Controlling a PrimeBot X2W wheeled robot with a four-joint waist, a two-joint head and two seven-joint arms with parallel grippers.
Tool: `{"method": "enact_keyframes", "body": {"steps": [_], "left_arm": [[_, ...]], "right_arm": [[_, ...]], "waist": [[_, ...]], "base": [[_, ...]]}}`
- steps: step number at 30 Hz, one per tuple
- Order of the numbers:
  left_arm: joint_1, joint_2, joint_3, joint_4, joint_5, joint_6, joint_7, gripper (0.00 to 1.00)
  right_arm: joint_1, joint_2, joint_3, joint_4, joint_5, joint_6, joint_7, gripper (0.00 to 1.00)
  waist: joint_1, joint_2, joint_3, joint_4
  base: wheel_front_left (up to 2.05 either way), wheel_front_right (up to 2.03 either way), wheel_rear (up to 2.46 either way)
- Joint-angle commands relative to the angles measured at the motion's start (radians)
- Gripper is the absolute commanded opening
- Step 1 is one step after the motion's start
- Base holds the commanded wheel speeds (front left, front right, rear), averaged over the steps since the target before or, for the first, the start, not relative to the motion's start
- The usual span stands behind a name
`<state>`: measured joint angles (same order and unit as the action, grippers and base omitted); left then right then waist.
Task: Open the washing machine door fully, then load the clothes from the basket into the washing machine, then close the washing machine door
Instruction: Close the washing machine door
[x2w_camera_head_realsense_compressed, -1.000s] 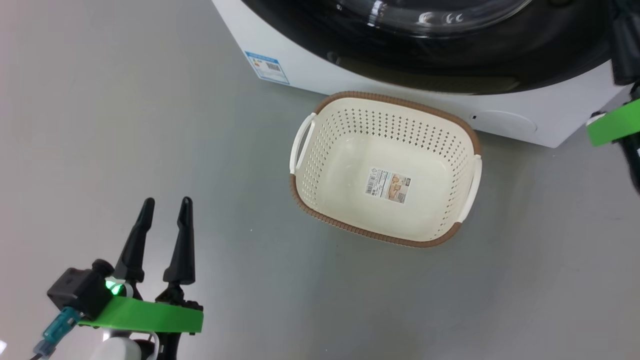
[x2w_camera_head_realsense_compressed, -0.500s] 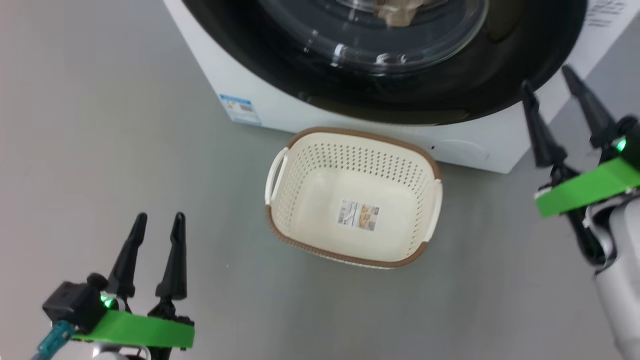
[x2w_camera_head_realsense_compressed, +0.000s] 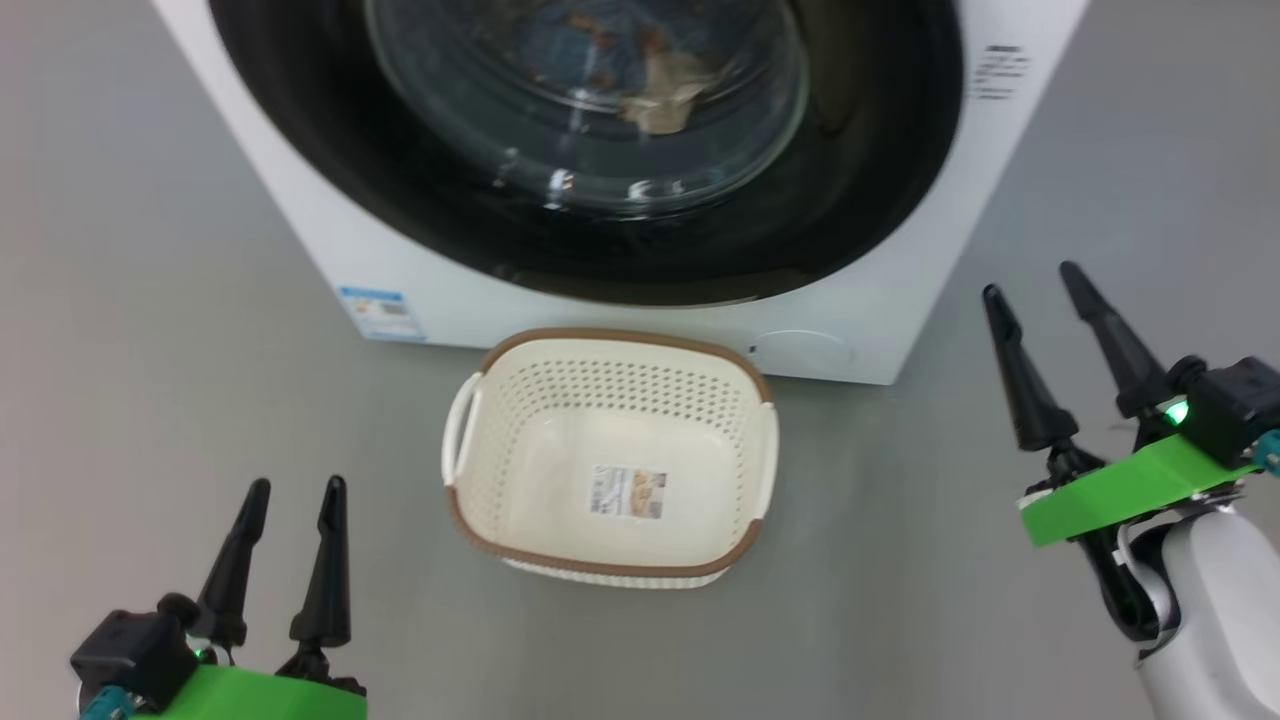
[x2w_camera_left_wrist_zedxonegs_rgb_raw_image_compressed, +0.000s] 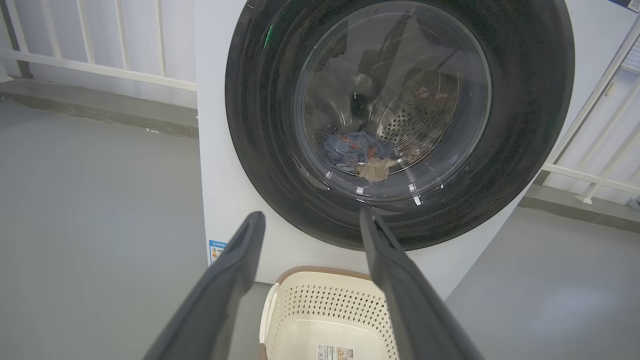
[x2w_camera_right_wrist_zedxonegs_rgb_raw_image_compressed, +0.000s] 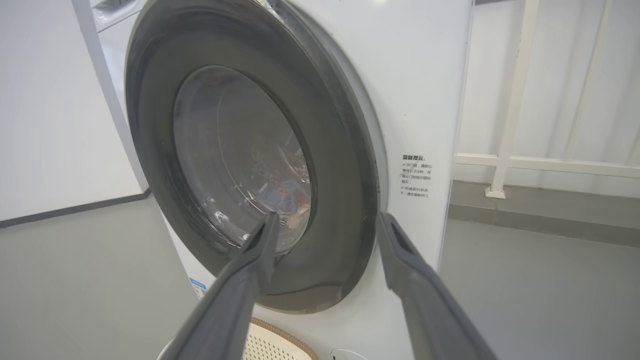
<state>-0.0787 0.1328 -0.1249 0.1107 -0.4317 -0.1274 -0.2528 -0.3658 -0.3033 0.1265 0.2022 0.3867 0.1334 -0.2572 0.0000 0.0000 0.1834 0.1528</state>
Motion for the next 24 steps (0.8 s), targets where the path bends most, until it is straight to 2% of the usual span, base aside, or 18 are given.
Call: {"method": "enact_keyframes", "body": {"steps": [1, 14, 24], "left_arm": [[-0.002, 0.019, 0.043, -0.012, 0.007, -0.003, -0.009, 1.0], [0.044, 0.014, 0.075, -0.023, -0.026, -0.003, -0.009, 1.0], [0.066, 0.021, 0.089, -0.04, -0.026, -0.003, -0.009, 1.0]], "right_arm": [[0.021, 0.002, 0.033, -0.024, 0.017, -0.003, -0.005, 1.0], [0.113, 0.04, 0.056, 0.0, 0.048, -0.003, -0.005, 1.0], [0.184, 0.079, 0.027, -0.009, 0.035, -0.003, -0.005, 1.0]], "waist": [[0.0, 0.0, -0.048, -0.06], [0.0, 0.0, -0.109, -0.132], [0.0, 0.0, -0.121, -0.156]], "base": [[0.0, 0.0, 0.0], [0.0, 0.0, 0.0], [0.0, 0.0, 0.0]]}}
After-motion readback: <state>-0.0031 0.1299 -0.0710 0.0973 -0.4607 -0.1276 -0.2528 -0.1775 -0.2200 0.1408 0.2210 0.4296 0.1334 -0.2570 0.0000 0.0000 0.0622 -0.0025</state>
